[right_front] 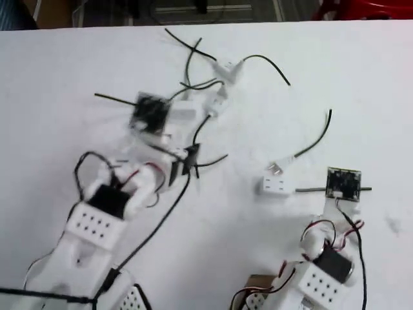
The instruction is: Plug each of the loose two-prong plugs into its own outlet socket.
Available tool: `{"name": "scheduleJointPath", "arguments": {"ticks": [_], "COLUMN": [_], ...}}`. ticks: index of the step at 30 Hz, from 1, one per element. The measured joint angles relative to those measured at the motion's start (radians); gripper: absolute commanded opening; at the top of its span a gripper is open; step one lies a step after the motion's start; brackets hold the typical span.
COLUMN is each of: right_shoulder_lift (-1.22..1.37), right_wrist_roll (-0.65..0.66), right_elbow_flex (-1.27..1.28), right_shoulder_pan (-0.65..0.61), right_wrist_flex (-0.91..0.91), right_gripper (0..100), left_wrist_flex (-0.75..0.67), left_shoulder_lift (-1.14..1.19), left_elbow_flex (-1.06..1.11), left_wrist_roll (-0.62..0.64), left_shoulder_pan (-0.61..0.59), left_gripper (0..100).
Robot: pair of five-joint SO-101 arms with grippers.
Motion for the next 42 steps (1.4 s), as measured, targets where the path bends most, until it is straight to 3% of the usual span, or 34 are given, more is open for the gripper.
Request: {"name": "scheduleJointPath", "arguments": {"ticks": [4, 7, 12, 17, 26, 29, 35, 42], "right_shoulder_lift": [-0.203, -0.167, -0.052, 0.089, 0.339, 0.361, 0.368, 0.514], "right_wrist_roll": [0.107, 0.178, 0.153, 0.006, -0.463, -0.506, -0.443, -0.216], "right_elbow_flex": [-0.011, -0.077, -0.138, -0.301, -0.686, -0.749, -0.767, -0.796], "right_shoulder_pan": [0.011, 0.026, 0.075, 0.084, 0.184, 0.184, 0.015, -0.361], "right_wrist_flex": [-0.031, -0.080, -0.109, -0.063, 0.060, 0.063, 0.092, 0.236], "right_gripper": [2.1, 2.1, 2.2, 2.2, 2.2, 6.8, 15.9, 16.2], "left_wrist_flex": [-0.084, -0.160, -0.219, -0.295, -0.350, -0.350, -0.350, -0.350], "left_shoulder_lift": [-0.020, -0.017, 0.037, 0.123, 0.167, 0.167, 0.167, 0.170], "left_elbow_flex": [0.107, 0.158, 0.167, 0.167, 0.167, 0.167, 0.167, 0.167], "left_wrist_roll": [0.000, 0.000, 0.000, 0.000, 0.000, 0.000, 0.000, 0.000], "left_shoulder_pan": [-0.020, -0.018, -0.020, -0.018, -0.006, 0.014, 0.015, 0.015], "left_gripper": [22, 22, 22, 22, 22, 22, 22, 22]}}
